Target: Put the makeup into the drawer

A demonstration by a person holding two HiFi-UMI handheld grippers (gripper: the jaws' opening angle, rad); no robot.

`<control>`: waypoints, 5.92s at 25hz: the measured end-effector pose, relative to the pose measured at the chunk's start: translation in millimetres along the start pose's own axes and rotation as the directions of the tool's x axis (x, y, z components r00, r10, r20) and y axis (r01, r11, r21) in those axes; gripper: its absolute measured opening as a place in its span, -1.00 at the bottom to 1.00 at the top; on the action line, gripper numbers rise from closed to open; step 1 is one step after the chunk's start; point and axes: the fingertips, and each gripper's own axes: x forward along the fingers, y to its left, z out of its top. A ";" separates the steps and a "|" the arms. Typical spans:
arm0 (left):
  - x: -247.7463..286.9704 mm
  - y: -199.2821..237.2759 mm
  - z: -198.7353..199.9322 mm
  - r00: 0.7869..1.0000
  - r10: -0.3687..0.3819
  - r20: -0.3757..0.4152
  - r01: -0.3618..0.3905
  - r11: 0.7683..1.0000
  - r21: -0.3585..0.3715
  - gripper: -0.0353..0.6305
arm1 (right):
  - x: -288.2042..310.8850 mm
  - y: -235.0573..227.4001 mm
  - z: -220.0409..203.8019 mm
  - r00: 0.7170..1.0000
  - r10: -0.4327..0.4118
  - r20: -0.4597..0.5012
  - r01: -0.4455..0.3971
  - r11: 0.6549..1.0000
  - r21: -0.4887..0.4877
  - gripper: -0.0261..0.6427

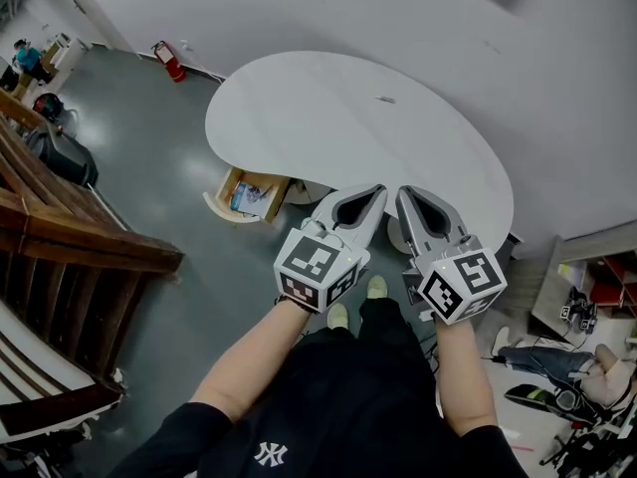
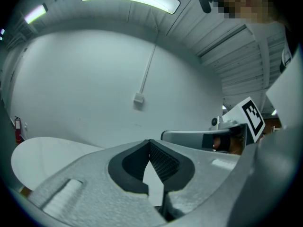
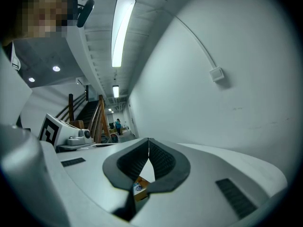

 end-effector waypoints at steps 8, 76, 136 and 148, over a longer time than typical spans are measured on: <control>53.3 43.3 -3.3 0.999 0.038 -0.014 -0.038 0.999 -0.004 -0.87 | 50.3 -50.1 -3.9 0.999 0.014 -0.029 -0.014 1.000 -0.024 -0.87; 368.2 330.7 -216.4 0.928 0.232 -0.291 -0.282 0.949 -0.144 -0.87 | 381.8 -388.2 -238.9 0.806 0.071 -0.587 -0.345 0.863 -0.370 -0.62; 217.7 233.2 -113.9 0.963 0.212 -0.165 -0.223 0.973 -0.054 -0.87 | 271.9 -226.2 -113.6 0.916 0.004 -0.400 -0.148 0.932 -0.331 -0.72; 130.2 215.6 -65.2 0.958 0.277 -0.076 -0.280 0.960 -0.032 -0.87 | 243.2 -131.7 -70.0 0.952 0.059 -0.299 -0.162 0.929 -0.332 -0.72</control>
